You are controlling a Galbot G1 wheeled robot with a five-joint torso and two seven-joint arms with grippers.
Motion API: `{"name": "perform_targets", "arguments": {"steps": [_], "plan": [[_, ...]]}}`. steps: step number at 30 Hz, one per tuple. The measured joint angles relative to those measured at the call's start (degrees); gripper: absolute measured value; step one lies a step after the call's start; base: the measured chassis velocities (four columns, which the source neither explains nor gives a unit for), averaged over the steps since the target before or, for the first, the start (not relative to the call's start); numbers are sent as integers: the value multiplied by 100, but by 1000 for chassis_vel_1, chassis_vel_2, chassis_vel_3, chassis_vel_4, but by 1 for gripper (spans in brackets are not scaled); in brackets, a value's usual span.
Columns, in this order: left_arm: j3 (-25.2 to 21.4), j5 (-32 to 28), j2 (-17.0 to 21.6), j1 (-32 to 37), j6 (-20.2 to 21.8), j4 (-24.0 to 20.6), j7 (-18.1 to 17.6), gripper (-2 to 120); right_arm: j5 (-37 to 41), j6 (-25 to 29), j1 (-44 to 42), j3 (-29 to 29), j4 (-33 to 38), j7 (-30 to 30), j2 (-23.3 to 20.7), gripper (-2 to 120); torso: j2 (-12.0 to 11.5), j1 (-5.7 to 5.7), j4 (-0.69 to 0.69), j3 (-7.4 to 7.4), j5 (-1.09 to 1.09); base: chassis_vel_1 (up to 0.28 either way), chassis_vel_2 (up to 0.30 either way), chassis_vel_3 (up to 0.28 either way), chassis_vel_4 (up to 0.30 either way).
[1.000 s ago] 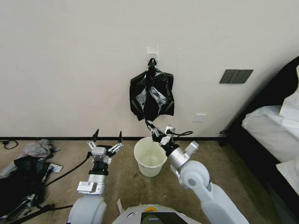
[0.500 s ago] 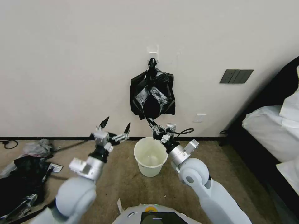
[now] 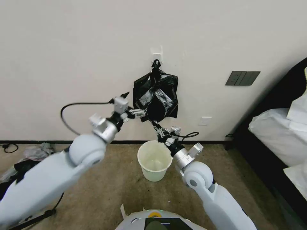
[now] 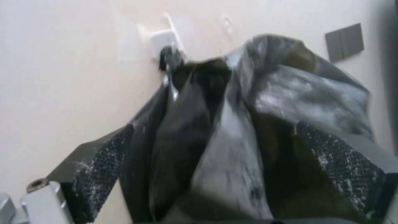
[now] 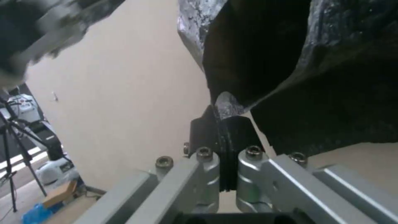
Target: Place a trash bag onto the trash bin.
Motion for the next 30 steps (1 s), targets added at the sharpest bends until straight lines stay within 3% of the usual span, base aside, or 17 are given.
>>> {"name": "perform_targets", "arguments": {"steps": [4,8,14,18,21,26,30], "plan": [[1090,-147,-260,-1199,269,424,-167,100,4,1,5,45,-5,0,21,0,0,0,-3,-1,1,0,0,0,0],[1501,-212,-347,-1619,489,540,-276,100,10,1,6,83,-4,2,34,0,0,0,-1,0,1,0,0,0,0],[1607,-229,-358,-1694,724,538,-451,99,28,1,2,107,10,9,35,0,0,0,0,-1,1,0,0,0,0],[1542,-218,-342,-1601,759,512,-515,88,35,1,-2,110,16,13,34,0,0,0,0,-1,1,0,0,0,0],[1485,-193,-325,-1552,755,492,-543,72,41,1,-5,106,18,17,34,0,0,0,0,-1,1,0,0,0,0],[1486,-190,-321,-1553,748,491,-543,58,54,1,-6,103,27,26,38,0,0,0,0,-1,1,0,0,0,0],[1478,-176,-349,-1529,736,480,-547,38,67,0,-13,126,45,34,21,0,0,0,-1,-1,1,0,0,0,0]]}}
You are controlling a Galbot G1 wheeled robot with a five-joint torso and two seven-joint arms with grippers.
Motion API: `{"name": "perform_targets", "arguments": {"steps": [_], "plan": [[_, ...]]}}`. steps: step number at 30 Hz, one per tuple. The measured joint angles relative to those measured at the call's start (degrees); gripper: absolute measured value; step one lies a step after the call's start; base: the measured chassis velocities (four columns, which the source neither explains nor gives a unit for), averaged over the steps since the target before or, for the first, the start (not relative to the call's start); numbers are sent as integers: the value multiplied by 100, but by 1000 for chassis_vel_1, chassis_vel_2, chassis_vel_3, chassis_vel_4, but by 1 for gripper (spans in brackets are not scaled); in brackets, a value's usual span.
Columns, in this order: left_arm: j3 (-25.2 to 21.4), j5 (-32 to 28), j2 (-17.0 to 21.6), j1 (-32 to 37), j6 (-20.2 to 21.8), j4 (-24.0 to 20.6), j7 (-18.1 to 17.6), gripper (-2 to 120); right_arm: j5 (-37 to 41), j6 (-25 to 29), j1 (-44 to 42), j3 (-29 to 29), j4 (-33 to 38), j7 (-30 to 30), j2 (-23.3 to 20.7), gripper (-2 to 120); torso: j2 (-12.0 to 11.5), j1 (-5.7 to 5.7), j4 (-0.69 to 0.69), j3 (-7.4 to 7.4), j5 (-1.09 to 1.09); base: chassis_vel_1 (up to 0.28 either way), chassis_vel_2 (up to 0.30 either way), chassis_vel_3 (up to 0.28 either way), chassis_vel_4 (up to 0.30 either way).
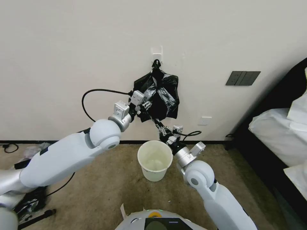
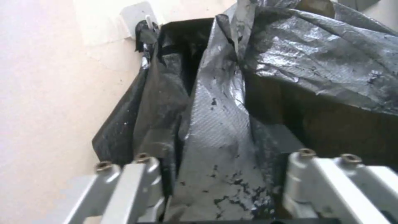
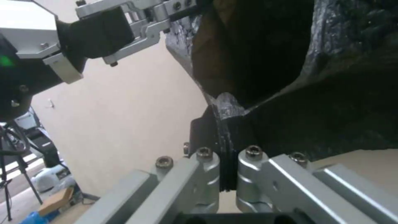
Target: Place a trash bag onto the trash bin.
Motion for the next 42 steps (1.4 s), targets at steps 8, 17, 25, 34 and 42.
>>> {"name": "perform_targets", "arguments": {"steps": [8,17,25,34,42], "plan": [[-174,19,-44,171,-24,-6,-98,11,7,-2,-8,23,5,11,-4,0,0,0,1,0,0,0,0,0,0],[-291,24,-119,274,-100,-14,-75,0,-179,-10,-83,42,95,77,-37,0,0,0,1,0,0,0,0,0,0],[-331,38,-282,285,-139,76,-110,0,-1221,198,-832,497,477,115,-310,34,0,0,0,0,1,0,0,0,0],[-398,55,-424,335,-150,145,-144,0,-1552,217,-887,1108,1063,530,-602,62,0,0,0,0,0,0,0,0,0],[-309,86,-518,323,-153,232,-148,0,-1491,-216,389,953,777,719,-1118,92,0,0,-1,0,1,0,0,0,0]]}}
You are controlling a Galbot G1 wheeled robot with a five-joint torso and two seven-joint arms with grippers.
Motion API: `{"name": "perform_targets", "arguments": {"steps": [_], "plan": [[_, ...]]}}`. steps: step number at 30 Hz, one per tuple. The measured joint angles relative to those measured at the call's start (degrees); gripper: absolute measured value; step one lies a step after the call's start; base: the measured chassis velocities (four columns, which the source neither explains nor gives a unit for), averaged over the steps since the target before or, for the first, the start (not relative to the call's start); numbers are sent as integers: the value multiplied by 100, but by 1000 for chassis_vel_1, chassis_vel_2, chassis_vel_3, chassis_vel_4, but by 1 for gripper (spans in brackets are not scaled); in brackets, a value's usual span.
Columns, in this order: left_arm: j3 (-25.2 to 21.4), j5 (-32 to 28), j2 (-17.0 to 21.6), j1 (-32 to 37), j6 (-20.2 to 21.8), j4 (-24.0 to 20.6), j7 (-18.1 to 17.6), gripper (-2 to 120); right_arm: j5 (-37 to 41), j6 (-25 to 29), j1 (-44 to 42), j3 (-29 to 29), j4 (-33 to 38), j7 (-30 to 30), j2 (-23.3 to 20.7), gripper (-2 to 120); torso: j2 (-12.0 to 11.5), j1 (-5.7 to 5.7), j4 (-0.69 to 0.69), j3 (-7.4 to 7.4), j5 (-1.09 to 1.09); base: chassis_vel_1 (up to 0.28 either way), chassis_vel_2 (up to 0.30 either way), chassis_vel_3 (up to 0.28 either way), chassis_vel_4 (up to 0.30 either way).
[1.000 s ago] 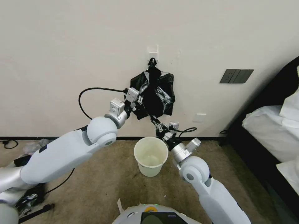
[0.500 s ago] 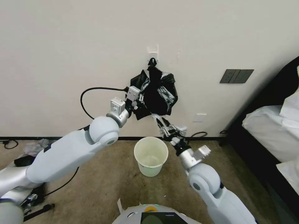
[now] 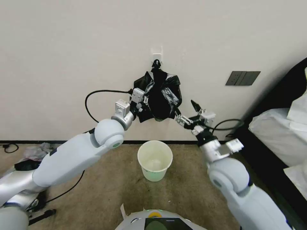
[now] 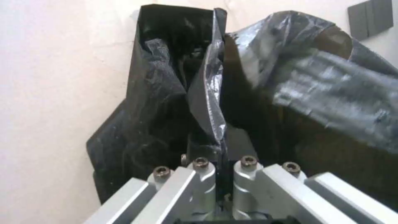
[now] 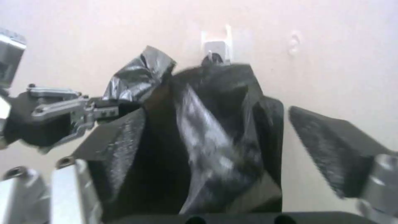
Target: Place a trash bag onto the trash bin.
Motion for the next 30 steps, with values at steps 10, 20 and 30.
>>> {"name": "perform_targets", "arguments": {"steps": [10,20,30], "plan": [[109,14,-122,-100,0,89,-19,0,-386,-489,1941,-1358,-728,-107,-507,100,0,0,1,0,-1,0,0,0,0],[-27,14,-49,-4,0,-67,-17,0,-1124,-1014,2577,-1933,-1197,-180,-688,96,0,0,2,0,-2,0,0,0,0],[-119,-21,7,4,0,-244,-3,0,-1188,-1444,2878,-2140,-1279,-57,-917,55,0,0,1,0,-1,0,0,0,0]]}}
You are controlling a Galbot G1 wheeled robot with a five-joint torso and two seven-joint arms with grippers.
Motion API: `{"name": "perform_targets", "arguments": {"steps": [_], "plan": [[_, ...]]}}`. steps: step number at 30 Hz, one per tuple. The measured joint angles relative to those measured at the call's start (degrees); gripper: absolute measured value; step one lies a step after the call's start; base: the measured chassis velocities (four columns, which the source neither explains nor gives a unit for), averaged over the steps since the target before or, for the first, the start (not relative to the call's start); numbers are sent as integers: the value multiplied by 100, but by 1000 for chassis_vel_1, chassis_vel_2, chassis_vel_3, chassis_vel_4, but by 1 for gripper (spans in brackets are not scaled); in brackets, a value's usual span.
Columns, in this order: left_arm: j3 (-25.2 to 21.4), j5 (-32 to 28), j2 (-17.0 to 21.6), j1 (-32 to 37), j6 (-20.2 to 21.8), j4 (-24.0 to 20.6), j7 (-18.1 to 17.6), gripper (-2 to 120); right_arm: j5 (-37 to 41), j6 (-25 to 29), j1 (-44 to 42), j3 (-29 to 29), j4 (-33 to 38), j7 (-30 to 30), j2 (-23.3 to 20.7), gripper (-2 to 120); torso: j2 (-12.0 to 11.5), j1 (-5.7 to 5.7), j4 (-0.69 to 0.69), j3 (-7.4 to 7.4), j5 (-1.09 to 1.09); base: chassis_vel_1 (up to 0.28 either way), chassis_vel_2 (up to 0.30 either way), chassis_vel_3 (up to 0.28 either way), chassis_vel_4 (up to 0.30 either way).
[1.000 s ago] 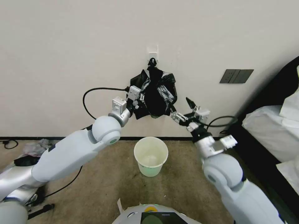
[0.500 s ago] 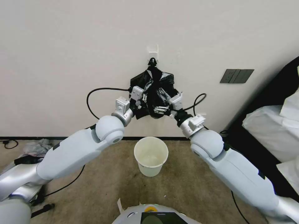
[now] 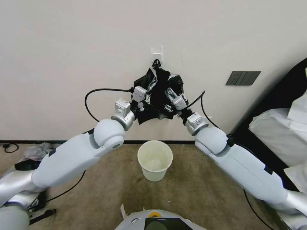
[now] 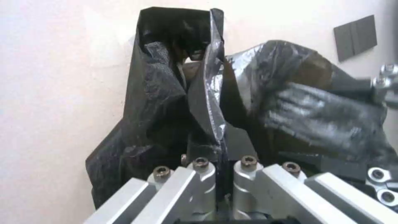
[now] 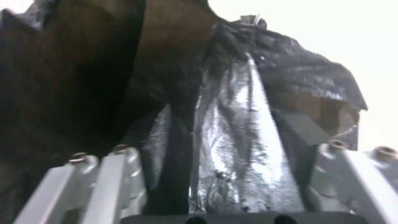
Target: Place a trash bag onto the trash bin.
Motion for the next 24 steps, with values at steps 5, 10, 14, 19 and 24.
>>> {"name": "perform_targets", "arguments": {"steps": [5,10,14,19,24], "plan": [[-45,-2,28,66,0,-24,0,0,-2,-22,-174,75,54,108,14,40,0,0,0,0,0,0,0,0,0],[-78,-2,71,123,0,-77,1,0,200,-112,-308,211,113,175,-26,23,0,0,0,0,0,0,0,0,0],[-103,-8,89,127,0,-107,1,0,256,-136,-364,282,126,177,-107,10,0,0,0,0,0,0,0,0,0],[-163,-16,105,182,0,-134,0,0,386,-9,-485,415,255,163,-144,0,0,0,0,0,0,0,0,0,0],[-451,-10,181,531,0,-268,-7,0,759,381,-921,772,517,170,-124,0,0,0,0,0,-1,0,0,0,0]]}}
